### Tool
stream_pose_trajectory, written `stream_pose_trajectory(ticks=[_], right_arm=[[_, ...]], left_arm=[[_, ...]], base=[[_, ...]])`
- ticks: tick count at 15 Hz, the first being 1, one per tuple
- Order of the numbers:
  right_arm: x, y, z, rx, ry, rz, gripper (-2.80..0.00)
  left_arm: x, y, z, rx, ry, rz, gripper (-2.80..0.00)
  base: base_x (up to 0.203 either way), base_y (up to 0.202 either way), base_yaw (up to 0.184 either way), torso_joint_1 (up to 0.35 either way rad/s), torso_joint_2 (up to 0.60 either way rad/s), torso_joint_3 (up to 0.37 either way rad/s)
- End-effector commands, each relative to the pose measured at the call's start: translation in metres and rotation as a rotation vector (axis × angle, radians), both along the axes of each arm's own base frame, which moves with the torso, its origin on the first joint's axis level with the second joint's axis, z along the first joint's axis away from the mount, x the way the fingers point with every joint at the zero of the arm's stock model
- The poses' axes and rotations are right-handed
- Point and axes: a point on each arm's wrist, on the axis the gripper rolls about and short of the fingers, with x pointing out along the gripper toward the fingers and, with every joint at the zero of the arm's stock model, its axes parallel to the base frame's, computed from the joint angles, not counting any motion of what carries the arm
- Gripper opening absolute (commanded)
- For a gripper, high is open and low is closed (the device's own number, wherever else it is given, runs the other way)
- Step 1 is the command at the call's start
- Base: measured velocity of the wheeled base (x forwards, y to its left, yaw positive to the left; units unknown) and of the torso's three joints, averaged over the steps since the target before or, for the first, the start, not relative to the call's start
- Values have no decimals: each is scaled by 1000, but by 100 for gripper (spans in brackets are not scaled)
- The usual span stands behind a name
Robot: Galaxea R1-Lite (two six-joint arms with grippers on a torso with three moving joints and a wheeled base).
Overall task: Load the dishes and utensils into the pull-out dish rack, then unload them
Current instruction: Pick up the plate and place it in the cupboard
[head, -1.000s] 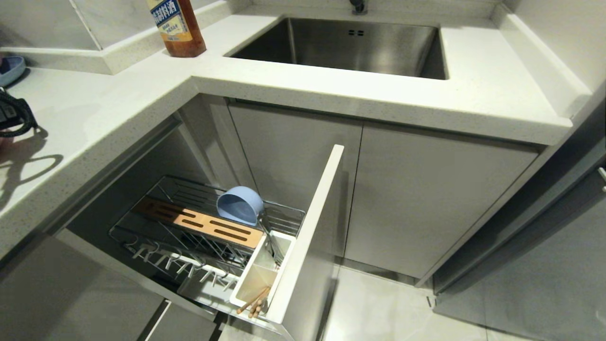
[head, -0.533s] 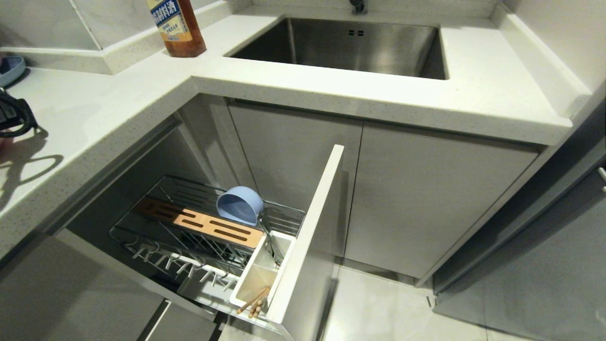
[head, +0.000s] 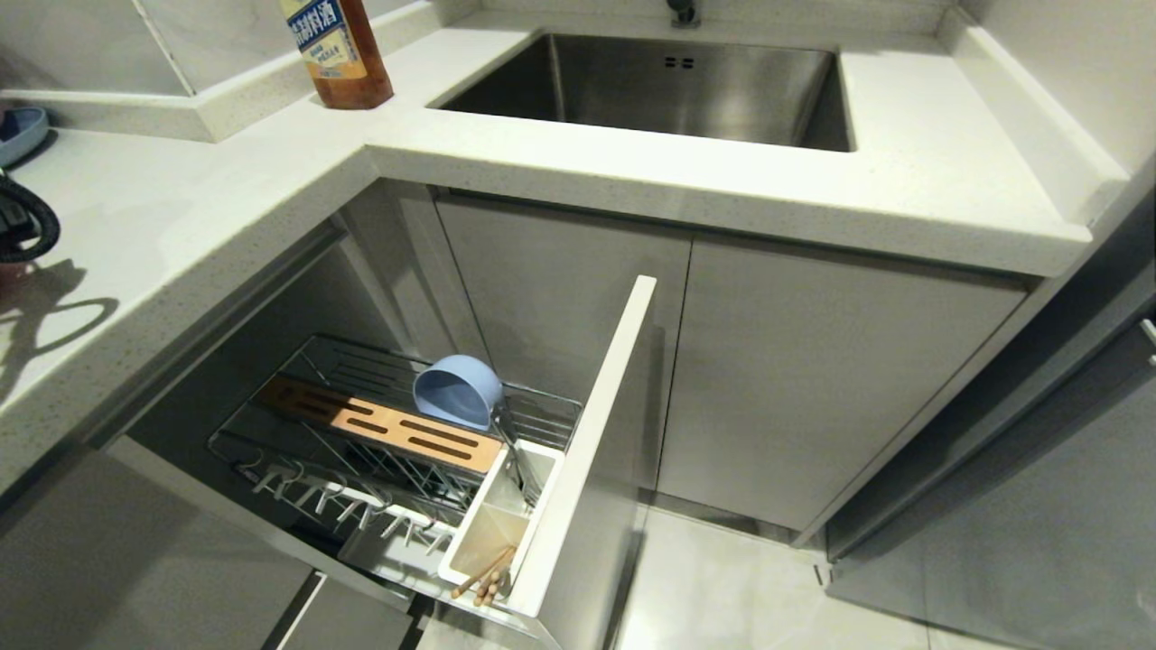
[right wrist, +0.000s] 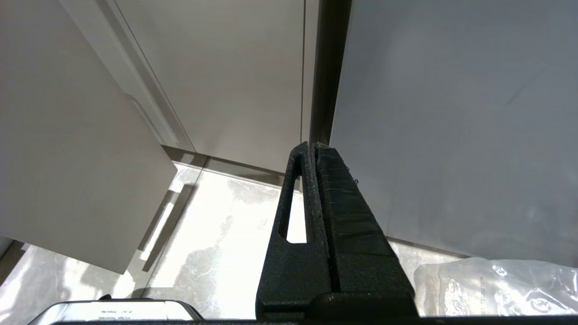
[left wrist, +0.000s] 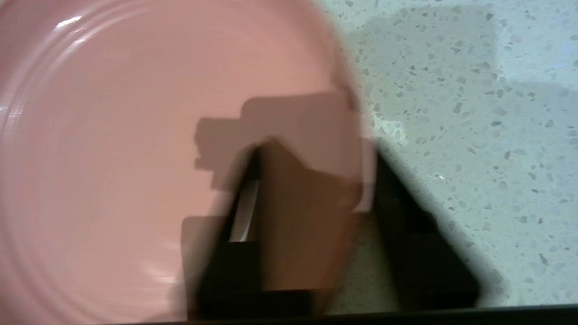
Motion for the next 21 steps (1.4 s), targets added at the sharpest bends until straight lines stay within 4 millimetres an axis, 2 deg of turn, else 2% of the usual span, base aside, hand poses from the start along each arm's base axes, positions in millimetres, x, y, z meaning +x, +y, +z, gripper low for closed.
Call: stream_pose_trajectory(ticks=[1,6,11,18,21], right_arm=[[0,0,0,0,2,1,-280],[0,0,-1,0,2,1,-280],[0,0,0,0,2,1,-280],[0,0,0,0,2,1,-280],[0,0,0,0,2,0,-280]], left_arm=[[-1,0,0,-1,2,3,-280],[-6,-3,2,2,-8,-2,-280],[-28,-15,25,42,-118,-20,-280],[-85,-55,61,80,-294,-148,-280],[-120,-76,73,98,-352,-266,-280]], base=[[0,0,0,0,0,0],[0,0,0,0,0,0],[0,0,0,0,0,0],[0,0,0,0,0,0],[0,0,0,0,0,0]])
